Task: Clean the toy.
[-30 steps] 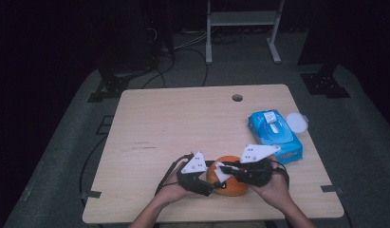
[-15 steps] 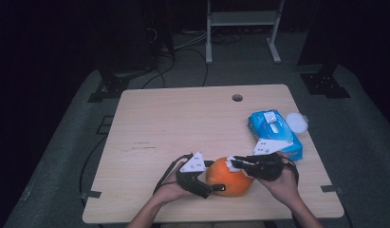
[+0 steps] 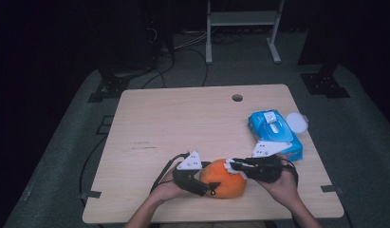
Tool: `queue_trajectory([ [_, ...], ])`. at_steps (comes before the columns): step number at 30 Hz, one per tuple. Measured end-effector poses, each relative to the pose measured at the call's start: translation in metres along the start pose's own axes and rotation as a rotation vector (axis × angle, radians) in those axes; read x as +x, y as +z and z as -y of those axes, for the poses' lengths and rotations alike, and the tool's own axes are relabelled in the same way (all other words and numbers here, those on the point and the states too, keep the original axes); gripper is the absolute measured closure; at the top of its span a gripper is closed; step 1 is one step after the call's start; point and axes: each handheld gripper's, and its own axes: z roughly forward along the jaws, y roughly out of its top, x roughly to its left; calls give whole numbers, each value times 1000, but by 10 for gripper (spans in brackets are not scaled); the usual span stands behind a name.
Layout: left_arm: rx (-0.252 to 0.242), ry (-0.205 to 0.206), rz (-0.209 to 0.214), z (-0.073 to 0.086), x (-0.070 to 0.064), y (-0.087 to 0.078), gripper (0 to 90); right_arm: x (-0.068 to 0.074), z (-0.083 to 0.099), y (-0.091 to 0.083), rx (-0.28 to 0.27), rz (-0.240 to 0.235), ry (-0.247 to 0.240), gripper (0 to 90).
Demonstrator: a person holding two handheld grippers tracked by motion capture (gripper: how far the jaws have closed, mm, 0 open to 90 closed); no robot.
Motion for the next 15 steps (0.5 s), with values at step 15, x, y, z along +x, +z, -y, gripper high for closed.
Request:
queue_trajectory([
  [15,-37,29,-50,-9,-8,7,234,13,-5,10,-4,-14,-40,808],
])
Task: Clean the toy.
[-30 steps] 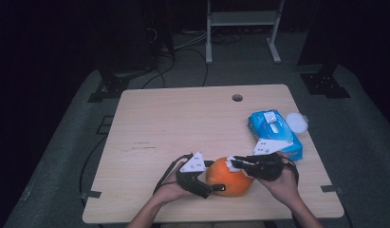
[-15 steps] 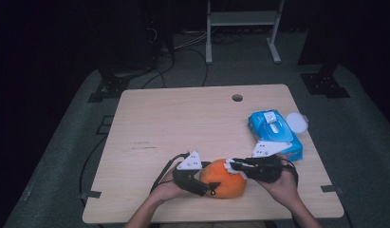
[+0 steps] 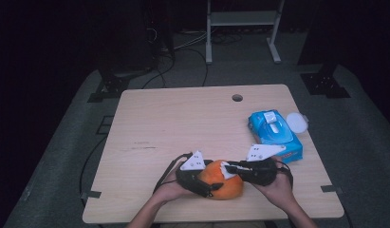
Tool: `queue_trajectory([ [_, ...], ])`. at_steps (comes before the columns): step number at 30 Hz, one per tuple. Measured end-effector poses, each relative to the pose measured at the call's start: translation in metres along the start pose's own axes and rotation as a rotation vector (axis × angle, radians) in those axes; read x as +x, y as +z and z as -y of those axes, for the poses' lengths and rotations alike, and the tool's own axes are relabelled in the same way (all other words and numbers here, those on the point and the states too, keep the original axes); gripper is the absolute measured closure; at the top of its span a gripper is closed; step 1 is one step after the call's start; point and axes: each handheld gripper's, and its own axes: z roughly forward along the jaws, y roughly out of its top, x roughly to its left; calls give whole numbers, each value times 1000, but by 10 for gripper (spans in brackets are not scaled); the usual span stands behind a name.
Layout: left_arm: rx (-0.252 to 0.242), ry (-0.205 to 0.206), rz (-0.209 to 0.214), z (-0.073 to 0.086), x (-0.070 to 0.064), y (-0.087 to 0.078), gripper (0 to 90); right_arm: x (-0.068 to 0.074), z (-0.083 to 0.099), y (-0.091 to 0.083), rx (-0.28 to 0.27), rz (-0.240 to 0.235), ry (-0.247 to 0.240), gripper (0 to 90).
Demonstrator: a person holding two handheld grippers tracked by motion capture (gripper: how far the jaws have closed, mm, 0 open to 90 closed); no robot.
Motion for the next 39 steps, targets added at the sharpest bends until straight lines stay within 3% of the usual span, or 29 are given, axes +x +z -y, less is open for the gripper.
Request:
queue_trajectory([
  [2,-24,23,-31,-3,-2,-1,284,-2,-3,-2,-17,8,5,809],
  [5,-52,103,-123,-8,-4,-3,304,-3,-6,-4,-41,36,0,808],
  [6,-54,108,-131,-8,-3,-3,304,-4,-7,-4,-49,43,0,809],
  [12,-31,35,-92,5,10,-6,274,-15,5,1,-29,52,30,809],
  [17,-26,-3,-75,11,14,-9,241,-23,17,-7,-9,70,66,809],
  [20,-25,0,-79,10,12,-7,222,-21,16,-9,-22,53,80,809],
  [23,-32,3,-79,10,11,-6,211,-13,8,-6,-46,14,62,807],
  [27,-31,-21,-71,11,14,-8,211,-7,4,-1,-44,5,29,806],
  [34,-19,4,-71,6,8,-7,219,-29,18,-6,-45,30,117,807],
  [39,-5,35,-89,-2,0,-2,219,-22,8,-2,-74,0,108,806],
])
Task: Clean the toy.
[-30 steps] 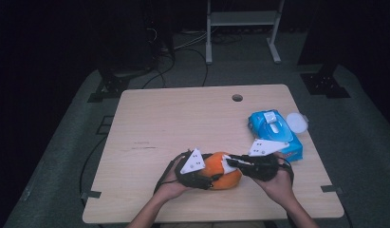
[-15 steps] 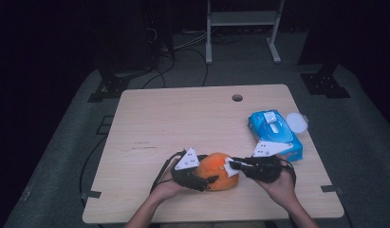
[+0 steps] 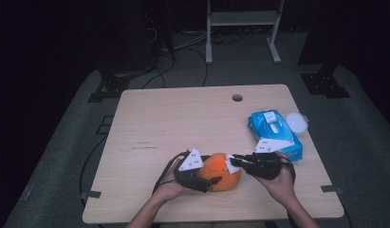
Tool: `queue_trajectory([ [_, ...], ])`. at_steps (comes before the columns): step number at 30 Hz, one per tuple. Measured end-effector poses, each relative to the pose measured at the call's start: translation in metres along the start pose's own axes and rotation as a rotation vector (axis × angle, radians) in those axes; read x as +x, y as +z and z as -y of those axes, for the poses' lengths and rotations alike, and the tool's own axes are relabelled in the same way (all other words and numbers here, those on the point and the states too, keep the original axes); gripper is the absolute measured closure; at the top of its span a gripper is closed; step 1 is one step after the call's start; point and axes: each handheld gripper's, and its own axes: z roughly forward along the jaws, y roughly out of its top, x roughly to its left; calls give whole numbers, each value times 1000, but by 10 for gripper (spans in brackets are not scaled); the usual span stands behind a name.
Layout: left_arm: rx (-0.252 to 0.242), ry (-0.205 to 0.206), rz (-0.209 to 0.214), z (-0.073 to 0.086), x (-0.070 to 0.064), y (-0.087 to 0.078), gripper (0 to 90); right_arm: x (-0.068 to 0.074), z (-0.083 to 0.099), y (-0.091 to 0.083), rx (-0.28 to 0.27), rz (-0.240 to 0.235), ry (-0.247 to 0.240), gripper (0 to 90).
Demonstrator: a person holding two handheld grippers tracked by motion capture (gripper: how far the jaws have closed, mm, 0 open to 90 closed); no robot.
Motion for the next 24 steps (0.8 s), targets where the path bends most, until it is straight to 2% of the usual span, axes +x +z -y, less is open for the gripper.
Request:
queue_trajectory([
  [3,-2,-8,10,1,2,-1,213,3,-3,3,-2,-7,-17,806],
  [5,-17,-47,32,3,5,-3,184,1,-1,3,1,-17,-10,807],
  [6,-23,-81,51,3,9,-4,165,0,1,3,7,-16,-9,807],
  [9,-16,-151,62,3,14,-6,101,-1,6,-1,15,-29,-3,807],
  [11,-7,-167,84,6,14,-4,97,-1,9,-3,17,-37,3,805],
  [12,-5,-163,80,6,13,-3,117,-1,10,-3,18,-40,5,805],
  [14,4,-126,60,4,10,-2,171,-1,8,-3,20,-34,6,804],
  [16,8,-106,52,3,7,-2,183,4,3,-2,15,-31,-4,806],
  [18,9,-70,54,2,4,-1,184,12,-4,2,7,-52,-40,807],
  [19,13,-62,52,2,3,-2,184,17,-6,4,10,-48,-65,807],
  [22,11,-56,54,3,4,-3,194,21,-8,6,20,-33,-87,807],
  [24,6,-59,64,6,7,-4,196,14,-5,4,18,-15,-75,808],
])
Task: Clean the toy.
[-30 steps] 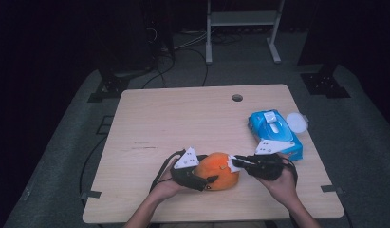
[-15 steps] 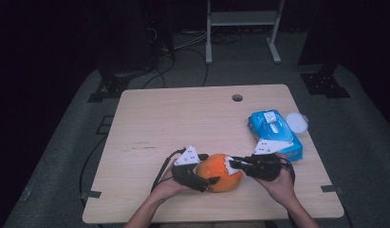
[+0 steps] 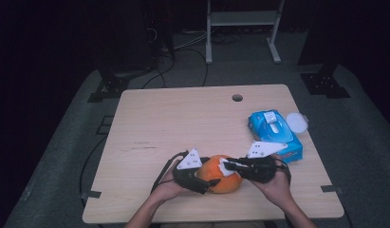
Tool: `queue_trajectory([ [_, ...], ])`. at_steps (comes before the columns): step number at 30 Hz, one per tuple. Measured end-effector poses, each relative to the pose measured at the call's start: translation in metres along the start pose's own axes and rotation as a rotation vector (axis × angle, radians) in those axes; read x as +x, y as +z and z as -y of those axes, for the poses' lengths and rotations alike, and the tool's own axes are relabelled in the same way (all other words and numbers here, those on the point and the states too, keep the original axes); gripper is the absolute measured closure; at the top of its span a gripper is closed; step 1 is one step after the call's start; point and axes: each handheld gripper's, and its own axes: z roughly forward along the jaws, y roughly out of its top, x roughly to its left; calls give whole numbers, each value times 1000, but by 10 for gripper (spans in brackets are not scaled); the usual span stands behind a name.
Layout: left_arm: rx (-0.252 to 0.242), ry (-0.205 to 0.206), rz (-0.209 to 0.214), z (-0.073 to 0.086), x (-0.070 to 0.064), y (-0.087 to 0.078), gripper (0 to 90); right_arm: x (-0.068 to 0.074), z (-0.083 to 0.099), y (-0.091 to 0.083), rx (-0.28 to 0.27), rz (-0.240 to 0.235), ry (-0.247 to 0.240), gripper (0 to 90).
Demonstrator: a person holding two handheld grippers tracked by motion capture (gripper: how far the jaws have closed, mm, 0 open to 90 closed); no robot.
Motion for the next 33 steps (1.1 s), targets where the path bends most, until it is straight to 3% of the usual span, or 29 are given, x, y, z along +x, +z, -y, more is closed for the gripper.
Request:
queue_trajectory([
  [5,-1,12,2,0,-1,0,195,-18,15,-11,24,34,51,809],
  [10,12,46,-2,-2,-5,2,193,-7,7,-7,6,6,30,807],
  [13,15,55,-2,-2,-6,2,193,2,-2,-1,6,-5,-8,806],
  [15,7,37,14,-1,-4,0,194,3,-1,-1,11,3,-16,807],
  [17,-6,-2,31,1,0,-1,194,-2,3,-4,4,8,1,807],
  [19,-6,-11,32,2,2,-2,194,-9,8,-7,12,24,25,808],
  [22,18,28,2,-4,-5,1,195,-16,11,-8,4,13,73,808],
  [24,23,62,3,-6,-11,3,195,-11,6,-6,-6,7,55,807],
  [26,21,71,18,-6,-13,4,188,-6,1,-4,-10,-5,35,806],
  [29,10,31,42,-4,-6,1,135,-2,-1,0,14,-6,6,807],
  [31,0,-34,62,-2,0,-1,98,-5,3,-1,21,-17,12,807],
  [33,23,-93,66,0,5,0,50,-8,6,-5,19,-27,31,807],
])
